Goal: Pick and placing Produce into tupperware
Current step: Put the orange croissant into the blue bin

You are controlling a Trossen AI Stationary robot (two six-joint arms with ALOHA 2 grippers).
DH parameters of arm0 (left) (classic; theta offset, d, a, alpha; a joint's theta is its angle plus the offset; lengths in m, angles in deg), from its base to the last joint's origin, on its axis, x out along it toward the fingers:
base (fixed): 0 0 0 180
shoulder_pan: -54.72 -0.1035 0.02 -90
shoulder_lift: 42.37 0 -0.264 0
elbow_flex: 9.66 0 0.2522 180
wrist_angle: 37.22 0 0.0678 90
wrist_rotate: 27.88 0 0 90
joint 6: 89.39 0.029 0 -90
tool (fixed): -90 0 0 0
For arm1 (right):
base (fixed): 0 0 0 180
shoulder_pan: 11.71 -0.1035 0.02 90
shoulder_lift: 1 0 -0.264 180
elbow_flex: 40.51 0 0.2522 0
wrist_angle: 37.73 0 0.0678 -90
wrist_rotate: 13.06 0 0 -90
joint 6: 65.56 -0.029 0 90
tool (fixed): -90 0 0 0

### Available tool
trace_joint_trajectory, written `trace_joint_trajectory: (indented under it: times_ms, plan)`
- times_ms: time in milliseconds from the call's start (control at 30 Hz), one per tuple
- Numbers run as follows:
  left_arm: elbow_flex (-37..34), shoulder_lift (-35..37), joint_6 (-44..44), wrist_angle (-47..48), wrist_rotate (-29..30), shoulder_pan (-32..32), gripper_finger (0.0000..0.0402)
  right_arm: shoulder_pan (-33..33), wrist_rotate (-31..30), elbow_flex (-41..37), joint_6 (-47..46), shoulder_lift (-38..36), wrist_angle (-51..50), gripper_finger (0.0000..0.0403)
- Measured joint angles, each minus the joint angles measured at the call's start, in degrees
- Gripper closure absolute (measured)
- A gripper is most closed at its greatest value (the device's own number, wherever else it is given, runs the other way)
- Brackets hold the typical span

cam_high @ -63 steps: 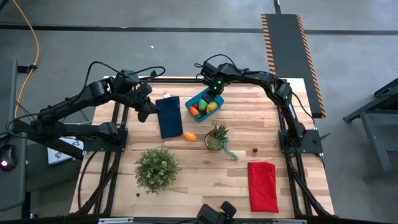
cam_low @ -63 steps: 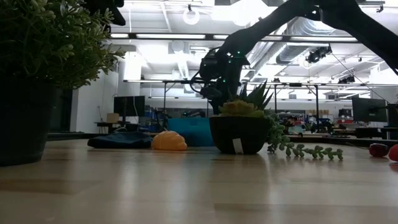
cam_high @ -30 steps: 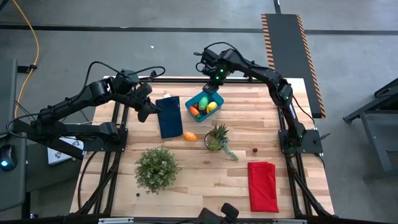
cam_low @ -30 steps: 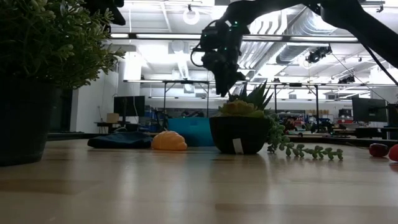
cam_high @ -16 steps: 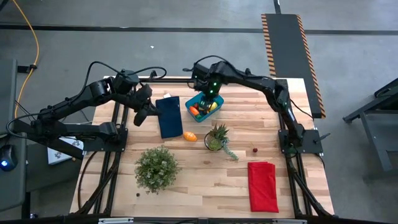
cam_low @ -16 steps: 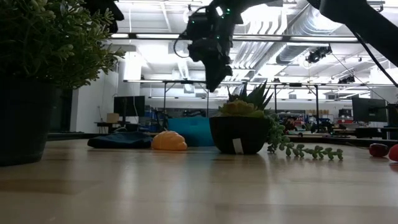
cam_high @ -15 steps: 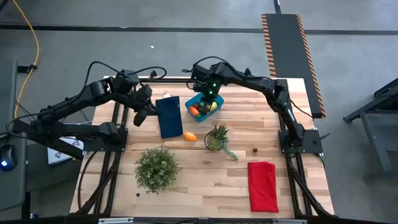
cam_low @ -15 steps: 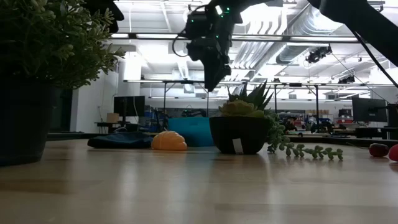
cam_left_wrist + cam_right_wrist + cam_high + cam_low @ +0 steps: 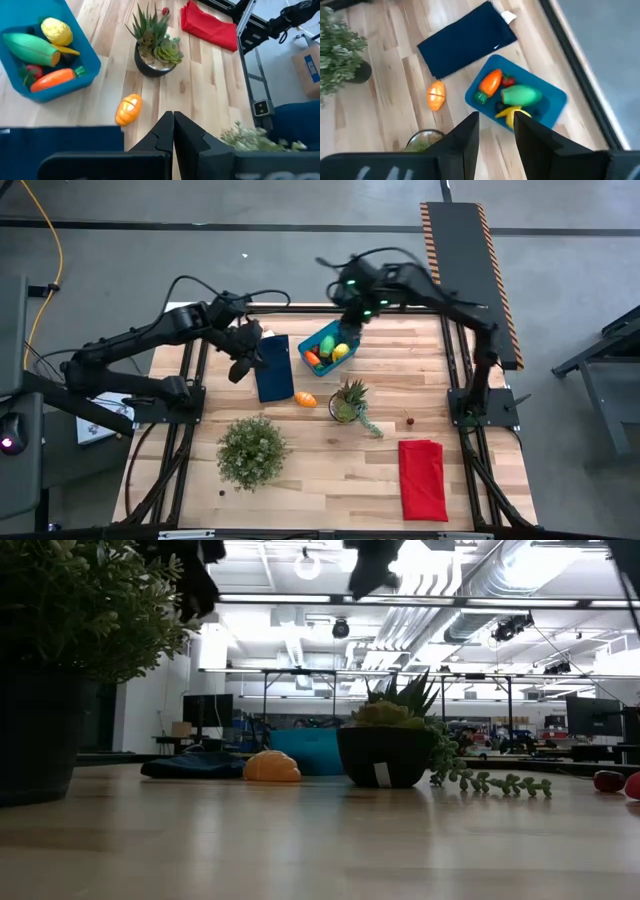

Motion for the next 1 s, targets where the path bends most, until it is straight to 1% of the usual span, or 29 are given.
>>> trace_joint_trajectory:
  times_ms: [67,133,200,267,367,467,567,633,733,800,1000]
  plan:
    - [0.00,-1.85,0.87,-1.67,-0.08,0.00,0.0401,0.21,-0.87,-2.72,-0.17,-4.04,-0.09,0.0289]
    - [-0.04,-3.15,2.21,-2.88,-0.25,0.00,0.0401,0.19,-2.84,-7.07,-1.39,-8.57,0.70,0.0289]
    - [-0.02,-4.23,3.91,-3.89,-0.28,0.00,0.0396,0.19,-4.20,-12.69,-3.05,-13.55,2.98,0.0289]
    - [-0.02,-5.27,5.40,-5.02,-0.25,0.51,0.0381,0.19,-4.66,-19.33,-4.98,-18.56,5.97,0.0289]
    - [-0.02,-6.34,7.64,-6.90,0.56,2.11,0.0341,0.19,-4.68,-30.62,-8.36,-26.28,11.41,0.0289]
    - [0.00,-7.67,8.94,-9.69,2.62,4.94,0.0289,0.19,-4.67,-41.69,-11.69,-33.85,16.13,0.0289]
    - [0.00,-9.47,9.90,-12.07,7.17,8.29,0.0242,-0.35,-4.29,-51.39,-15.08,-40.32,20.92,0.0289]
    - [0.00,-10.34,10.71,-12.85,9.84,10.33,0.0218,-0.80,-4.19,-56.47,-17.10,-43.94,23.62,0.0289]
    - [0.04,-12.40,10.74,-13.72,12.18,12.86,0.0195,-1.12,-2.59,-61.73,-19.40,-47.80,26.35,0.0289]
    - [0.04,-13.82,10.74,-14.17,13.19,14.19,0.0186,-1.12,-1.02,-63.80,-19.69,-49.33,27.05,0.0289]
    - [0.16,-20.48,10.72,-14.25,18.92,17.46,0.0174,-1.10,0.40,-65.44,-19.28,-50.37,27.62,0.0289]
